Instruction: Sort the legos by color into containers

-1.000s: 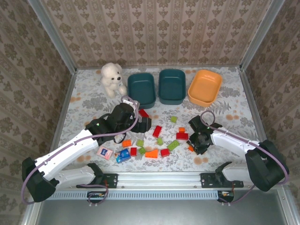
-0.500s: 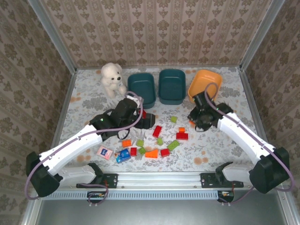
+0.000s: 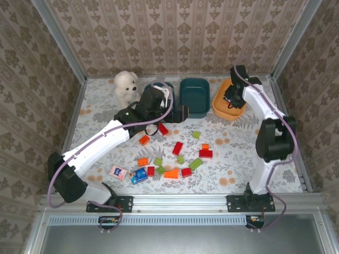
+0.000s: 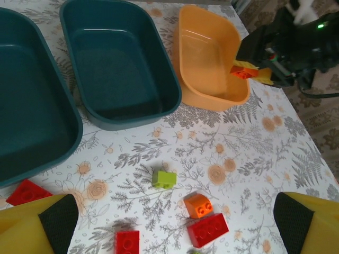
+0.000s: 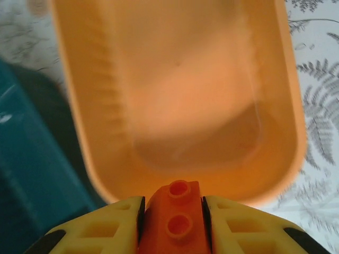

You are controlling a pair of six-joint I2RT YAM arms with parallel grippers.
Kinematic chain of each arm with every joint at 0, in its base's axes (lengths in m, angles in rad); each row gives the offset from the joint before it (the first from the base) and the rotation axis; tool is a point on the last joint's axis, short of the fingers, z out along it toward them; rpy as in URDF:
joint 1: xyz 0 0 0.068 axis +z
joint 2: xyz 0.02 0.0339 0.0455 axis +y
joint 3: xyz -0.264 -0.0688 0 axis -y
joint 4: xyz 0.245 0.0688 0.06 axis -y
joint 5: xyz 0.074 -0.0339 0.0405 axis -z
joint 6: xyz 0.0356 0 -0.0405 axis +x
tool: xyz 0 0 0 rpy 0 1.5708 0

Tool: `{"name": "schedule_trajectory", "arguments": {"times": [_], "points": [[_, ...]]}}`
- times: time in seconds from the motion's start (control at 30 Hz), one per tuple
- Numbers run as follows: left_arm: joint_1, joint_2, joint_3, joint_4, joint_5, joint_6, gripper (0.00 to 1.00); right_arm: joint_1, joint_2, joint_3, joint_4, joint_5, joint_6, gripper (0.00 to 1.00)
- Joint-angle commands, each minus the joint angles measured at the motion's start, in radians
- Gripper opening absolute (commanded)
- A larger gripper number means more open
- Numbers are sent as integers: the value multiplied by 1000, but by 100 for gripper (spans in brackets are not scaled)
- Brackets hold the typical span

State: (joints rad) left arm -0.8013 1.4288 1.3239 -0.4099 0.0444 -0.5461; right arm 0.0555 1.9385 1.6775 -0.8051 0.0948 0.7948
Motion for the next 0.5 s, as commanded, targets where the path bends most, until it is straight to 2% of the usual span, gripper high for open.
{"name": "schedule_trajectory", "arguments": {"times": [0.0, 0.2, 0.37, 0.47], "points": [[14, 19, 48, 16, 21, 21, 99, -25, 107, 100, -47, -25, -36, 25], [20, 12, 50, -16, -1, 21, 99, -45, 293, 243, -94, -56, -67, 27], [23, -21, 12, -30, -23, 8, 99, -46, 374, 318, -144, -60, -69, 35], [27, -33, 3, -47, -31, 5, 99, -48, 386, 340, -154, -62, -63, 46]]}}
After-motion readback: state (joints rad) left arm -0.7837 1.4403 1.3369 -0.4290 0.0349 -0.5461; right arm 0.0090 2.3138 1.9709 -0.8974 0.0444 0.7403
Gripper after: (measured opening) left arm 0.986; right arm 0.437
